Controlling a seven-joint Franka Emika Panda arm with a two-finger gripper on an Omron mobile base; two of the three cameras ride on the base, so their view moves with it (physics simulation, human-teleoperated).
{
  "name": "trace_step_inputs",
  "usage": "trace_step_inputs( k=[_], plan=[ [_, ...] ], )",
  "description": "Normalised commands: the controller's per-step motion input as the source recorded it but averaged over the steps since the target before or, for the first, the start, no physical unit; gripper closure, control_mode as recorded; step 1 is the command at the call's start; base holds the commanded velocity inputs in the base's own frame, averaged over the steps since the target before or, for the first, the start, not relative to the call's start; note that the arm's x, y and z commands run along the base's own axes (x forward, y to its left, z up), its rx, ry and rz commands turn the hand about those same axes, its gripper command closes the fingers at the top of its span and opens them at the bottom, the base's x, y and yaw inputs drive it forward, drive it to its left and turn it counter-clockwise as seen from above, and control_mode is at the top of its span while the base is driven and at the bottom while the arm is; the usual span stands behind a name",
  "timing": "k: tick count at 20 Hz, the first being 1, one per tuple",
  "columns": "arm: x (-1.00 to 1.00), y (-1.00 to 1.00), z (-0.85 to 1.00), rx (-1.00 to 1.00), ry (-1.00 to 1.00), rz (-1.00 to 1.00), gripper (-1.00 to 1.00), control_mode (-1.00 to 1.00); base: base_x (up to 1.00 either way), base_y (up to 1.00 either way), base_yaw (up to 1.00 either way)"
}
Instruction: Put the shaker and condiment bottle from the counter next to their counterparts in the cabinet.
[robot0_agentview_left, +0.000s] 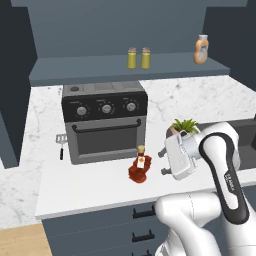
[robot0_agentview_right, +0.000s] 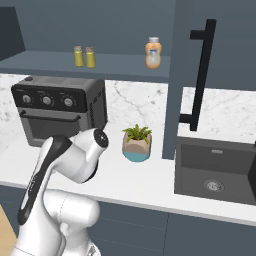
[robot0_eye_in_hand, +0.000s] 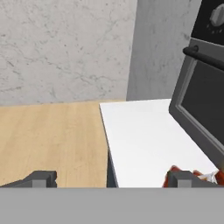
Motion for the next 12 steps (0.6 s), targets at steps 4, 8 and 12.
trace_step_inputs(
  k=[4, 8, 12],
  plan=[
    [0.09, -0.02, -0.06, 0.04, 0.00, 0.00, -1.00, -1.00, 0.00, 0.00, 0.00],
    [0.13, -0.06, 0.00, 0.04, 0.00, 0.00, -1.00, -1.00, 0.00, 0.00, 0.00],
    [0.20, -0.04, -0.01, 0.04, 0.00, 0.00, -1.00, -1.00, 0.00, 0.00, 0.00]
  ],
)
